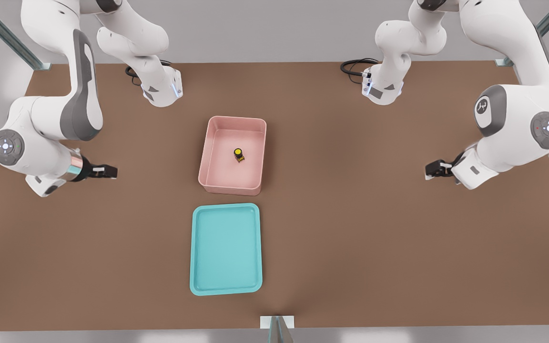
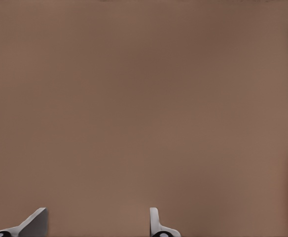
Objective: The left arm remains still, and the right arm places the button from the box into the tray
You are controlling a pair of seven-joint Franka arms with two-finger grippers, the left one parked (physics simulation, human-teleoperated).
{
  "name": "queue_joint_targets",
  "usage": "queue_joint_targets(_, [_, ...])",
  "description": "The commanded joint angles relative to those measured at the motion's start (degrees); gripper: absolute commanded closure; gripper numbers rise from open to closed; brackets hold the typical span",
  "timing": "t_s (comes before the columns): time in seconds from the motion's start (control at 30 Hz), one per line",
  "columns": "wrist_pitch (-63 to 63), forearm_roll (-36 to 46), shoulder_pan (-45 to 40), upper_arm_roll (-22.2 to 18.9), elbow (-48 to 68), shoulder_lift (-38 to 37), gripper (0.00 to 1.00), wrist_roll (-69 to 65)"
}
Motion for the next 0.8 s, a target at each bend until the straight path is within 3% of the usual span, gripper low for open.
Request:
queue_joint_targets(0.0, [4.5,0.14,-0.02,-0.01,0.02,-0.02,0.0,0.1])
queue_joint_targets(0.03, [4.5,0.58,2.26,0.08,0.02,-0.02,0.0,2.64])
queue_joint_targets(0.1, [5.46,1.11,11.4,0.17,0.11,1.12,0.0,20.05])
queue_joint_targets(0.23, [9.94,4.19,15.98,0.43,-1.38,2.79,0.0,34.99])
queue_joint_targets(0.33, [23.22,4.63,21.69,0.61,-22.91,-9.07,0.0,47.12])
queue_joint_targets(0.43, [25.58,4.54,23.8,1.22,-30.82,-12.42,0.0,52.84])
queue_joint_targets(0.53, [36.12,4.63,23.89,6.49,-37.5,-14.17,0.0,62.58])
queue_joint_targets(0.63, [43.87,4.63,24.33,9.39,-43.21,-13.56,0.0,68.3])
queue_joint_targets(0.77, [47.3,7.43,31.18,9.48,-43.31,-8.38,0.0,71.56])
